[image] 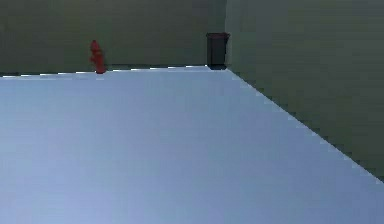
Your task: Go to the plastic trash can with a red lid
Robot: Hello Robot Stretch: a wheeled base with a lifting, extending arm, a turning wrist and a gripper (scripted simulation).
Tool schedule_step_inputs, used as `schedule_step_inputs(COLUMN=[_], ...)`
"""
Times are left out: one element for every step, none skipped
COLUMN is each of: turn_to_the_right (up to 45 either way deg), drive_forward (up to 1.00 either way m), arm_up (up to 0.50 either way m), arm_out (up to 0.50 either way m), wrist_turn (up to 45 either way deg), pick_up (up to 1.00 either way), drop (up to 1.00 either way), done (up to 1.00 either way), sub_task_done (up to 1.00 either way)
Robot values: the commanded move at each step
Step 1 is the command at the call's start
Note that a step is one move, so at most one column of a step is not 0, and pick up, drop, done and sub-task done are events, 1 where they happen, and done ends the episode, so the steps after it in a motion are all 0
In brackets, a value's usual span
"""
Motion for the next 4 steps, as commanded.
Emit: schedule_step_inputs(turn_to_the_right=[0.0,0.0,0.0,3.0], drive_forward=[1.00,1.00,1.00,0.00], arm_up=[0.00,0.00,0.00,0.00], arm_out=[0.00,0.00,0.00,0.00], wrist_turn=[0.0,0.0,0.0,0.0], pick_up=[0.00,0.00,0.00,0.00], drop=[0.00,0.00,0.00,0.00], done=[0.00,0.00,0.00,0.00], sub_task_done=[0.00,0.00,0.00,0.00])
